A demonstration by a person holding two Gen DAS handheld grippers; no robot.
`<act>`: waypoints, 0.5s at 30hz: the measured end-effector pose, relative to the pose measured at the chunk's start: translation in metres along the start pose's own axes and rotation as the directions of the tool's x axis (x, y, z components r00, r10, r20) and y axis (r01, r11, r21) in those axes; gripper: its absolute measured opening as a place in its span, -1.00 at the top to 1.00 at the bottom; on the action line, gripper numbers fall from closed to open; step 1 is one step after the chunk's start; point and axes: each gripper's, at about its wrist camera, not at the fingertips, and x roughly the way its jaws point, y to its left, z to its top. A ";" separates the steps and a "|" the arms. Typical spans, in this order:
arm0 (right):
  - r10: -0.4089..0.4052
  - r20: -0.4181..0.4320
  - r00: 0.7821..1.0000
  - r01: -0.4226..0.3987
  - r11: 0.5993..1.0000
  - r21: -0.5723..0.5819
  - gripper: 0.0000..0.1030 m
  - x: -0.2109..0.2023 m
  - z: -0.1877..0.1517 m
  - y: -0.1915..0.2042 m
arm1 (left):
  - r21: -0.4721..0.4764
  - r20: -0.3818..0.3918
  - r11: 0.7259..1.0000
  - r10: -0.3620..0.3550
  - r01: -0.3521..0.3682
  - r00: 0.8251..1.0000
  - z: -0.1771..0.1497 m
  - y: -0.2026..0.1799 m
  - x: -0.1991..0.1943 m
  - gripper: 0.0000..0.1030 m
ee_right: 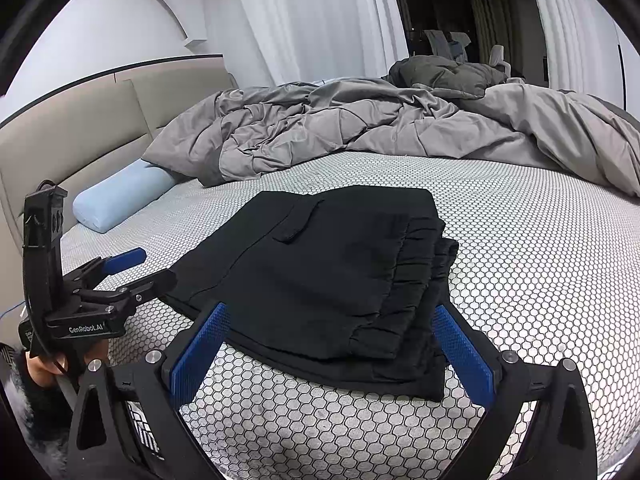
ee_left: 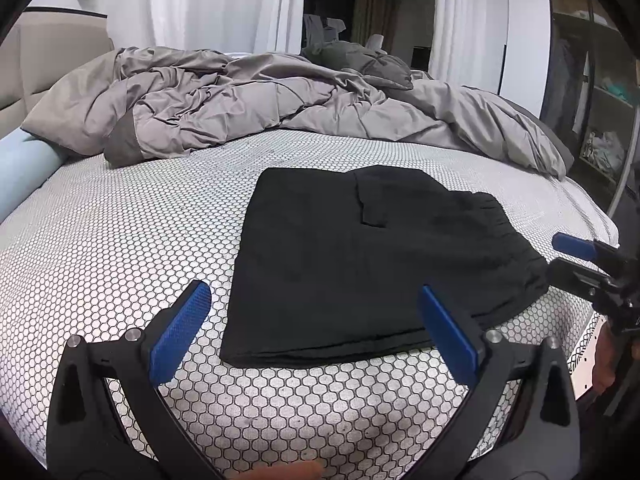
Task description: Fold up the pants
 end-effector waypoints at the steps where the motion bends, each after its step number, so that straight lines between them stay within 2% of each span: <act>1: 0.000 0.000 1.000 0.000 1.000 0.000 -1.00 0.000 0.000 0.000 | -0.003 -0.002 1.000 0.003 -0.003 1.000 0.000 0.001 0.000 -0.98; 15: 0.009 -0.019 1.000 -0.009 1.000 -0.016 -1.00 0.003 -0.001 -0.005 | -0.005 -0.008 1.000 0.012 -0.012 1.000 0.000 0.005 0.002 -0.98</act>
